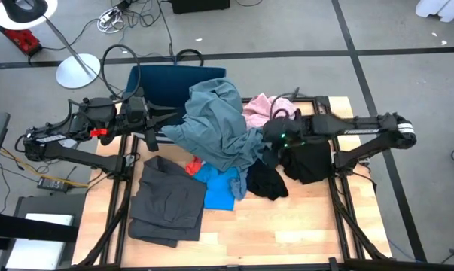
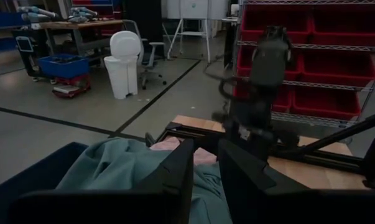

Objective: Sort clothes
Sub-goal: Put the blue pants into the blue laundry bin

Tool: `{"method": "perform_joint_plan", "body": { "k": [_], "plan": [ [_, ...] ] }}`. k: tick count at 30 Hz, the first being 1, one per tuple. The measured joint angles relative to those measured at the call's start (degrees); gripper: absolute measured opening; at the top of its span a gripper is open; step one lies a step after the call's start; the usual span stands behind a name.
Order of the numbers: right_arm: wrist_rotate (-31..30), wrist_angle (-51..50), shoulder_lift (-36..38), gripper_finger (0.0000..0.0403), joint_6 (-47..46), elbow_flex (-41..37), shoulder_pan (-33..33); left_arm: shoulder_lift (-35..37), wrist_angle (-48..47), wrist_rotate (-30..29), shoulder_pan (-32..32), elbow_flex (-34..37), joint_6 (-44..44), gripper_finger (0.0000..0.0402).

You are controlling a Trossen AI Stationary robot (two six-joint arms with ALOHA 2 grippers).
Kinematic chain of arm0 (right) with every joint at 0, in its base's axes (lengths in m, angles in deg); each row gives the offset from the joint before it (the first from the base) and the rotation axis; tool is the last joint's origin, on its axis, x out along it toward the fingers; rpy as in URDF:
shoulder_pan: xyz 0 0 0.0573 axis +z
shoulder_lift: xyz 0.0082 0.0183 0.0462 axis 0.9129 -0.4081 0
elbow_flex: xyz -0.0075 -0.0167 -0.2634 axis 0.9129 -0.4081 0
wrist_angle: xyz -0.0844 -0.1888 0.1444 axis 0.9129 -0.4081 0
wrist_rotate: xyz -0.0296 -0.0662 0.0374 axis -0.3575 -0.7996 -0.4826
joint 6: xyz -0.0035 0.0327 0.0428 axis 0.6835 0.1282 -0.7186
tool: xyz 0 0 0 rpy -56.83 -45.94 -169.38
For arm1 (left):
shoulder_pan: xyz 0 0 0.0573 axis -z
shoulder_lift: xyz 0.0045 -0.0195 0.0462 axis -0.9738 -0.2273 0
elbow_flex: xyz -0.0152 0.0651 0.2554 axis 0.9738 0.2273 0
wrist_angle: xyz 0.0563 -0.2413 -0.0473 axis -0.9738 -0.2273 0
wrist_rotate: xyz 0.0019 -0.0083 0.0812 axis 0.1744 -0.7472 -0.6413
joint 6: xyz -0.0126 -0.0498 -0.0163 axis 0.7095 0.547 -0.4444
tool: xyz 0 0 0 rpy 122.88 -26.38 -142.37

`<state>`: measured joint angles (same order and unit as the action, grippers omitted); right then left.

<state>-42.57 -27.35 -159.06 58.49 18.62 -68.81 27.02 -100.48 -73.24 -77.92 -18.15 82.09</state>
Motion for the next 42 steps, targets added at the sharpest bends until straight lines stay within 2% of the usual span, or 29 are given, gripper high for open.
{"method": "perform_joint_plan", "body": {
  "k": [5,9,15,22,27,30,32,34,37,38,42],
  "plan": [
    [-7.3,10.7,-1.1,0.0239,3.3,-4.7,-1.3,0.0,-0.1,0.0,0.0,0.0,1.6,0.008],
    [-10.9,13.9,-1.8,0.0256,12.0,-4.6,-2.0,0.0,-1.5,0.0,0.0,0.0,1.9,0.008],
    [-3.0,14.3,-4.8,0.0278,15.9,-4.6,-2.6,0.0,-4.2,0.0,0.0,0.0,3.0,0.008],
    [-4.3,19.7,-9.9,0.0286,26.2,-4.6,-3.8,0.0,-5.0,0.0,0.0,0.0,3.0,0.008],
    [-4.6,20.5,-15.8,0.0272,22.7,-4.6,-6.0,0.0,-5.0,0.0,0.0,0.0,3.0,0.008],
    [-4.7,25.4,-17.8,0.0246,18.7,-4.6,-6.2,0.0,-5.0,0.0,0.0,0.0,3.0,0.008],
    [-4.7,28.4,-17.9,0.0206,17.0,-4.1,-6.2,0.0,-5.1,0.0,0.0,0.0,3.0,0.008],
    [-5.6,30.7,-17.5,0.0143,15.8,-2.8,-6.2,0.0,-5.0,0.0,0.0,0.0,3.0,0.008],
    [-6.5,28.9,-15.5,0.0035,14.6,0.2,-6.2,0.0,-5.0,0.0,0.0,0.0,2.7,0.008],
    [-6.6,28.0,-14.6,0.002,14.9,1.5,-6.3,0.0,-5.0,0.0,0.0,0.0,2.7,0.008],
    [-8.1,22.8,-10.9,0.0014,17.3,8.3,-6.4,0.0,-5.0,0.0,0.0,0.0,2.7,0.008]
  ]
}}
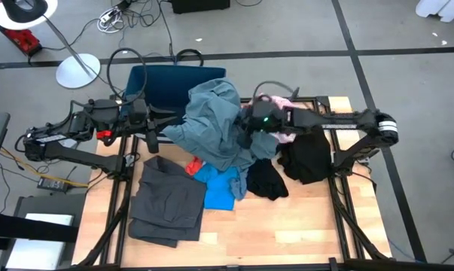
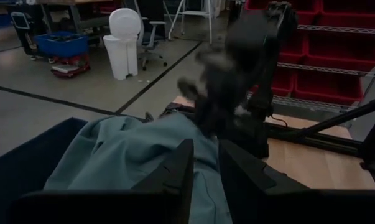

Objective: Sort clothes
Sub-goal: Put the blue pants into the blue laundry bin

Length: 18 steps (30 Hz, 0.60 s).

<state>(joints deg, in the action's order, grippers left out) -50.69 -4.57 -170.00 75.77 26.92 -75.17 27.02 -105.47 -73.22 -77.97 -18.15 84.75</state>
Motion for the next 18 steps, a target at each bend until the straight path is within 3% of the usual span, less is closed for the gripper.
{"method": "perform_joint_plan", "body": {
  "k": [8,13,18],
  "plan": [
    [-4.4,-3.7,1.9,0.0005,8.0,17.2,-0.8,0.0,0.1,0.0,0.0,0.0,-0.1,0.008],
    [-4.1,-1.7,-4.5,0.0003,12.6,30.3,-3.6,0.0,0.4,0.0,0.0,0.0,-0.2,0.008],
    [2.1,-1.2,-15.4,0.0003,13.1,44.7,-6.5,0.0,0.9,0.0,0.0,0.0,-1.4,0.008]
  ]
}}
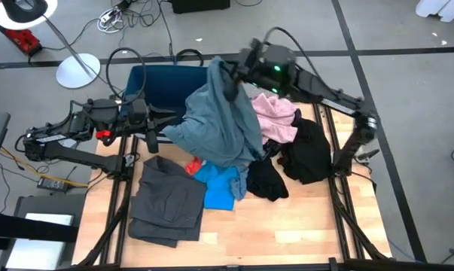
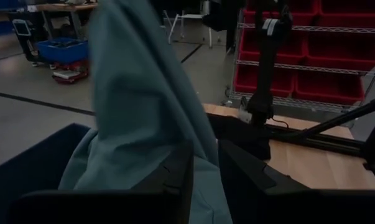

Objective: Sort clothes
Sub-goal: Put the blue pants into the blue laundry bin

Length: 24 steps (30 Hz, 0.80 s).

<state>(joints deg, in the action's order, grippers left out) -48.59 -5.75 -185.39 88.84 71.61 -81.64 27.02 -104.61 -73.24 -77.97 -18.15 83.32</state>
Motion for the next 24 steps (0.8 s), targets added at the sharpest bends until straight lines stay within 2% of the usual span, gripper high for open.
{"method": "perform_joint_plan", "body": {
  "k": [3,7,12,16,24],
  "plan": [
    [2.6,-0.1,-7.3,0.0003,-0.5,8.2,-1.3,0.0,0.0,0.0,0.0,0.0,0.0,0.008],
    [7.8,-1.4,-16.2,0.0003,-5.8,17.8,-2.5,0.0,0.0,-1.9,0.0,0.0,0.0,0.008],
    [11.7,-0.5,-19.4,0.0007,-12.4,16.3,-3.2,0.5,0.0,-5.4,0.0,0.0,-1.3,0.008],
    [13.2,-7.2,-21.0,0.0025,-14.8,16.2,-3.4,1.2,-0.1,-5.6,0.0,0.0,-1.6,0.008],
    [14.8,-18.7,-20.7,0.0099,-14.9,16.2,-2.4,1.9,-3.2,-5.5,0.0,0.0,-1.5,0.008]
  ]
}}
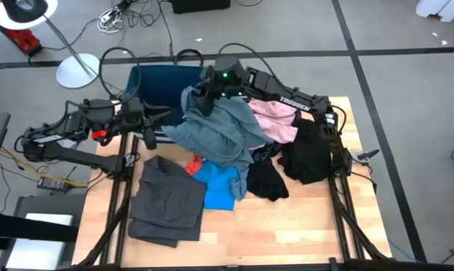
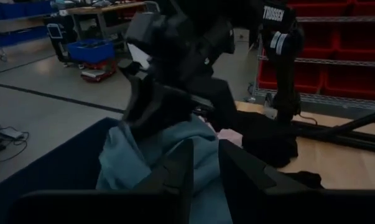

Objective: Sort clothes
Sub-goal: Put the blue pants into the blue laundry bin

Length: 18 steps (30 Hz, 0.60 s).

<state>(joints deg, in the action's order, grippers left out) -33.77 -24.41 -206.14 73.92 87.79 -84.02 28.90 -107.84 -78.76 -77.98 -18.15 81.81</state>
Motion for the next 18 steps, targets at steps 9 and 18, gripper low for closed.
{"method": "perform_joint_plan", "body": {
  "k": [9,18],
  "plan": [
    [0.2,-6.1,5.0,0.0197,0.2,0.0,0.0,0.0,-0.3,0.0,0.0,0.0,0.0,0.008],
    [0.0,-21.7,14.8,0.0233,0.0,0.1,0.4,0.0,-1.3,0.2,0.0,0.0,0.1,0.008]
  ]
}}
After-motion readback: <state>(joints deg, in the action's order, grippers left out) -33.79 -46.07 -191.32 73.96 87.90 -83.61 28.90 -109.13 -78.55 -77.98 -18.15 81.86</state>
